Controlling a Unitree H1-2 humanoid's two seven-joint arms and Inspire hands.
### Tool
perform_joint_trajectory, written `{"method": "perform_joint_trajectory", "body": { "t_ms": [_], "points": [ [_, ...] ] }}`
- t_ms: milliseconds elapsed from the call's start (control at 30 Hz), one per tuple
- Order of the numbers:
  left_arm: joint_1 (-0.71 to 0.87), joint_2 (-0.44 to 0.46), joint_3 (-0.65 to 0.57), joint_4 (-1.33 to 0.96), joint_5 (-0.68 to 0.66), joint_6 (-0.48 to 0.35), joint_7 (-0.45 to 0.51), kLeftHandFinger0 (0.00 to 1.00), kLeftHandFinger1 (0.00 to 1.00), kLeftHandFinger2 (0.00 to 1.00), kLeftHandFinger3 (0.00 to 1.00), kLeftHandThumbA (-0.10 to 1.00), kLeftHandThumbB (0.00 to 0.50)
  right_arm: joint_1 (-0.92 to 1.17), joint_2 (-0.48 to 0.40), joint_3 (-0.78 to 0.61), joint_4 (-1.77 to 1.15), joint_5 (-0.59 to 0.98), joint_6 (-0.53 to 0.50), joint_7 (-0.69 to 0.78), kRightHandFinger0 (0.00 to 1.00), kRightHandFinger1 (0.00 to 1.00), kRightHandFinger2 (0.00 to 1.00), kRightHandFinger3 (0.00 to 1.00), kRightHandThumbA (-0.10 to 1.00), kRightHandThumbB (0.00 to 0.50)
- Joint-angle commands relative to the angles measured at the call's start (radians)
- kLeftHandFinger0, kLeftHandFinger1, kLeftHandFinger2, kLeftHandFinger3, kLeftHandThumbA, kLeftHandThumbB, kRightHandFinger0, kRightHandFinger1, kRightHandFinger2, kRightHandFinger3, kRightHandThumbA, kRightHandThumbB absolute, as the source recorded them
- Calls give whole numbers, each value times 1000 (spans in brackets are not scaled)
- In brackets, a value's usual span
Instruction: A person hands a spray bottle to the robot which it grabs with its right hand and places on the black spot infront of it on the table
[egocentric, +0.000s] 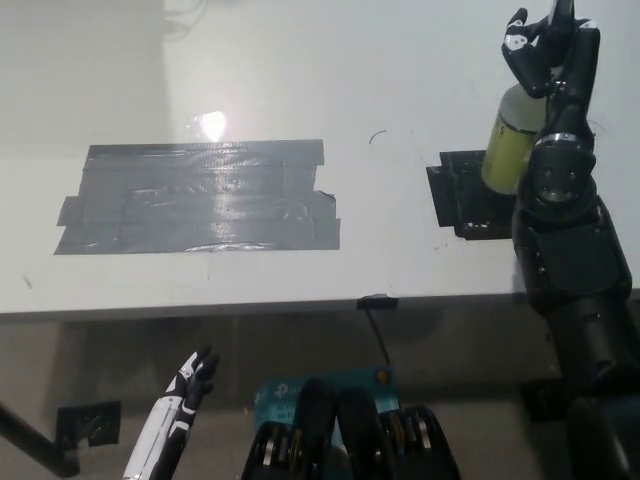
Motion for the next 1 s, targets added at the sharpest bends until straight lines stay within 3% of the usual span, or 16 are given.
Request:
{"method": "perform_joint_trajectory", "body": {
  "t_ms": [0, 133, 367, 633, 733, 900, 933, 967],
  "points": [
    [3, 17, 2, -14, 1, -26, -11, 1000, 1000, 1000, 1000, 1000, 14, -64, 9, -30, -78, 55, -77, 3, 0, 112, 518, 626, -100, 109],
    [8, 18, 0, -13, 4, -29, -11, 1000, 1000, 1000, 1000, 1000, 6, -52, 23, -54, -98, 97, -72, 20, 0, 98, 502, 615, -100, 58],
    [10, 18, -1, -14, 7, -20, -12, 1000, 1000, 1000, 1000, 1000, 6, -41, 45, -83, -107, 155, -90, 47, 0, 158, 605, 696, -100, 51],
    [-1, 19, -4, -15, 0, -13, -20, 1000, 1000, 1000, 1000, 1000, 5, -29, 48, -52, -109, 124, -102, 49, 0, 143, 591, 664, -100, 79],
    [0, 21, -6, -21, -3, -10, -25, 1000, 1000, 1000, 1000, 1000, 0, -18, 47, -31, -113, 85, -87, 21, 0, 76, 511, 565, -100, 92],
    [-2, 23, -7, -23, 1, -5, -24, 1000, 1000, 996, 1000, 1000, 0, 5, 36, 13, -124, 36, -89, 20, 0, 5, 435, 557, -100, 80],
    [-2, 23, -7, -22, -2, -8, -26, 1000, 1000, 996, 1000, 1000, 0, 8, 34, 29, -125, 9, -72, 6, 0, 14, 439, 560, -100, 91],
    [-2, 24, -7, -19, -2, -13, -25, 1000, 1000, 995, 1000, 1000, 0, 11, 35, 44, -125, -2, -69, 6, 0, 69, 517, 612, -100, 97]
  ]
}}
